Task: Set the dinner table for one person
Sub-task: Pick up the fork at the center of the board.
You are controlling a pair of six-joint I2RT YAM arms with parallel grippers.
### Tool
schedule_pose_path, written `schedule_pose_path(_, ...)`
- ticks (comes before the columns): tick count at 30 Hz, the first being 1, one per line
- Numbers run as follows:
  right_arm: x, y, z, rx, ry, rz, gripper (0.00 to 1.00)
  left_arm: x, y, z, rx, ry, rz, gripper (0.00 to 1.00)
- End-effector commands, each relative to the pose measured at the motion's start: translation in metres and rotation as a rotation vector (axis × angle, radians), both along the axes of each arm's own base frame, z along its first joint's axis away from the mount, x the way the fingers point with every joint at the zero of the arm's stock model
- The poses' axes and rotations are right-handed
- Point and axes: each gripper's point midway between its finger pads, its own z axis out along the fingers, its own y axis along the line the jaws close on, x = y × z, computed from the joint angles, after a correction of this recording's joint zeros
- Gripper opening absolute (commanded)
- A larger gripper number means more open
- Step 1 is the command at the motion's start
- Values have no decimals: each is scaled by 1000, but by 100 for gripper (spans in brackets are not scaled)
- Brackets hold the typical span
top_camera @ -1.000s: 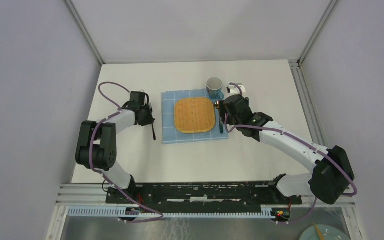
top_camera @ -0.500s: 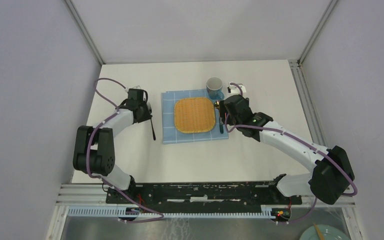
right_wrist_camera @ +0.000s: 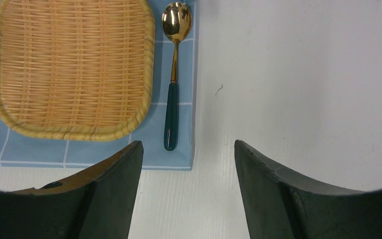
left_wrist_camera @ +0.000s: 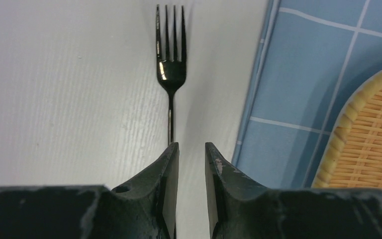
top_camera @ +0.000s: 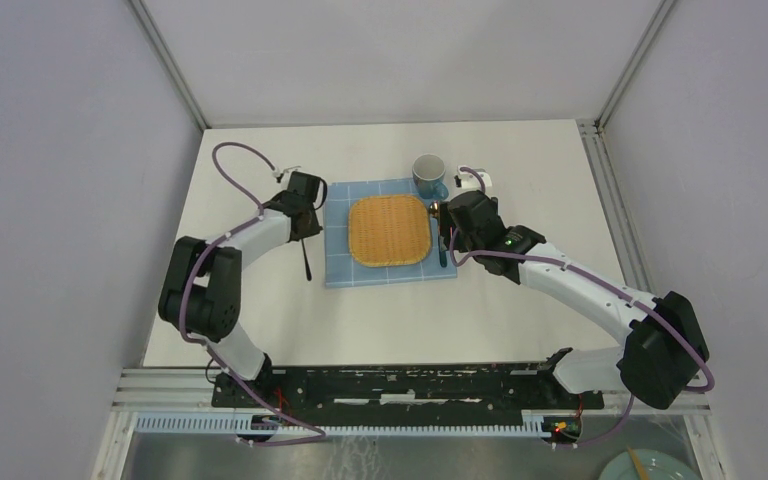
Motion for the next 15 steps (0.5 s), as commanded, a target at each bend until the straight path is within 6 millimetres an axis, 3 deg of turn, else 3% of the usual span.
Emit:
schedule_pose_path(1, 4, 0, 16, 40, -51, -19, 73, 13, -7, 8, 41, -42, 95, 33)
schedule_pose_path(15, 3, 0, 16, 43, -51, -15, 73, -12, 7, 13, 97, -48, 239, 33)
